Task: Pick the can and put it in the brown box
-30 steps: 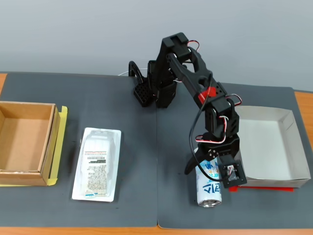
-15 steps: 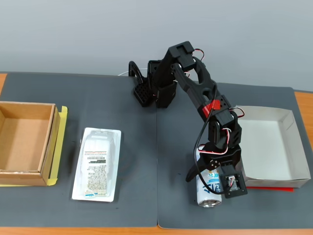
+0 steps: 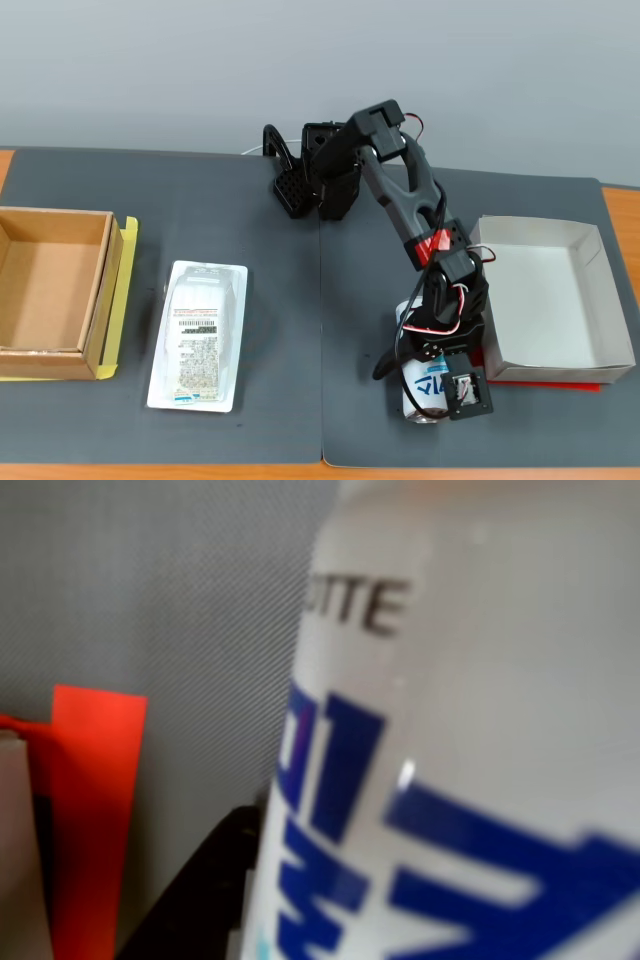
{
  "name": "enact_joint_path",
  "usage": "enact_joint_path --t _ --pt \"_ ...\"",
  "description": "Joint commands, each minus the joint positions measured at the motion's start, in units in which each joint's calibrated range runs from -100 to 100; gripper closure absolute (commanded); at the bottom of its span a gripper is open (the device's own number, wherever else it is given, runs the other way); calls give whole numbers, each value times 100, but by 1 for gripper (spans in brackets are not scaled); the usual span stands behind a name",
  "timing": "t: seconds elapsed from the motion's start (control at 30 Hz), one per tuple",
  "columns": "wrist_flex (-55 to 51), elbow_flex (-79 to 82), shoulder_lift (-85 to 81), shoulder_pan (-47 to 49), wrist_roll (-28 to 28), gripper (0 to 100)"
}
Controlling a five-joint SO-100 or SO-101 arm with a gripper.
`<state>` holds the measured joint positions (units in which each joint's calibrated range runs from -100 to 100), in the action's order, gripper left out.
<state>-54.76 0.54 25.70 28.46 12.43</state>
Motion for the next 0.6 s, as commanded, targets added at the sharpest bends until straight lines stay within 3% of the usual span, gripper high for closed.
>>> enact_joint_path --t 0.0,0.37,0.57 --pt "72 -290 61 -43 18 53" --pt "20 -416 128 -35 18 55" --pt "3 -407 128 -19 -3 71"
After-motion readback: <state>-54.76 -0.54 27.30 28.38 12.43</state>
